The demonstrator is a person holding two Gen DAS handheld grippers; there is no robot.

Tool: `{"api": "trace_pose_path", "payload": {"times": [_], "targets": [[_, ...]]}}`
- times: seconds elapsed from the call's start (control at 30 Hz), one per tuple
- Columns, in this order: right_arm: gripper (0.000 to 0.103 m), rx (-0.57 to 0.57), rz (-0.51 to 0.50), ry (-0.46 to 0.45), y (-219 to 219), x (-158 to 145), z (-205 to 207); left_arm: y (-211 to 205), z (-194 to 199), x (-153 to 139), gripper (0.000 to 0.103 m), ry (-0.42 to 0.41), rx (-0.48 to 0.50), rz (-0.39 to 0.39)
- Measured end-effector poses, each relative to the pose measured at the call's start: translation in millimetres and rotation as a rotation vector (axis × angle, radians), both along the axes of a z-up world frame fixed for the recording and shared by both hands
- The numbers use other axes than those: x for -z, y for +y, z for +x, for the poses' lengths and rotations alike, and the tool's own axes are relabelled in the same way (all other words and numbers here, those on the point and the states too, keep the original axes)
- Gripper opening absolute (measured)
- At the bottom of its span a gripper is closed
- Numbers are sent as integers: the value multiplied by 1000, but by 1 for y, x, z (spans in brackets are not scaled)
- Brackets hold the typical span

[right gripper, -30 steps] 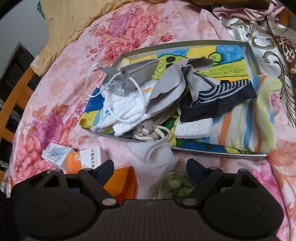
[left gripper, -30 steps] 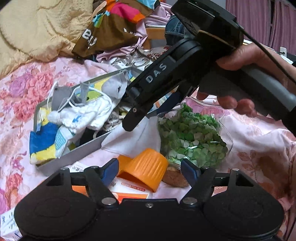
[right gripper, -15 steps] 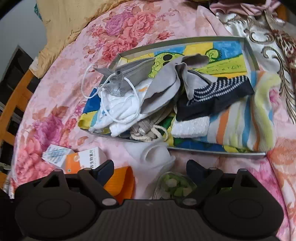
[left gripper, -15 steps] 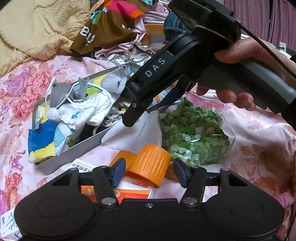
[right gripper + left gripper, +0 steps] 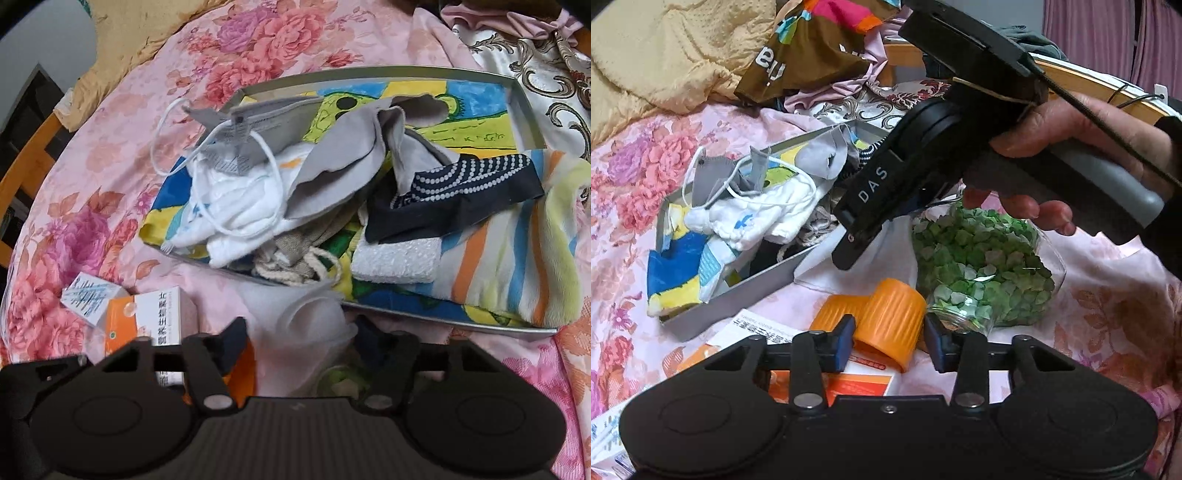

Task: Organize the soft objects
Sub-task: 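Grasp the orange silicone piece with the left gripper while the right gripper grasps the white tissue, then lift the orange piece and white tissue and carry them over the tray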

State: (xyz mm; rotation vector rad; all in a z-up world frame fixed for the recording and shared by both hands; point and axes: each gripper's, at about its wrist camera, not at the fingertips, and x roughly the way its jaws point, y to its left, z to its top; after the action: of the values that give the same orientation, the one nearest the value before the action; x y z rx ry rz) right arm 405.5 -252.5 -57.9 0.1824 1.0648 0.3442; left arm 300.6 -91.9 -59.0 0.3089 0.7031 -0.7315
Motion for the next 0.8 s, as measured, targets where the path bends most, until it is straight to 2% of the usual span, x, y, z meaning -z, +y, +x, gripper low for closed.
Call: {"api": "trace_pose_path", "payload": {"times": [0.1,0.13,0.2,0.3,0.33,0.43,0.6,0.8], "targets": [[54,-1,34,-13,-2,2,1,-2,-2,1,37,-11,-23,1],[45,-5,43,-24,-2,2,1,-3,-3,1,35,-20,-35,1],[37,-16,53,-47,0,4,0,-6,-8,3,32,-36,-57,1],[16,-25,76,-78,-1,5,-2,-10,-14,3,26,-58,-84,2],[12,-26,89,-81,-2,5,-3,-11,-16,3,25,-65,-94,2],[7,-47,102,-106,-2,2,-8,-12,-20,-2,23,-77,-130,-10],[5,-69,131,-158,-3,-9,-16,-6,-17,-18,23,-69,-223,-73],[5,-71,180,-269,-12,-33,-28,4,-13,-40,23,-72,-319,-141]]}}
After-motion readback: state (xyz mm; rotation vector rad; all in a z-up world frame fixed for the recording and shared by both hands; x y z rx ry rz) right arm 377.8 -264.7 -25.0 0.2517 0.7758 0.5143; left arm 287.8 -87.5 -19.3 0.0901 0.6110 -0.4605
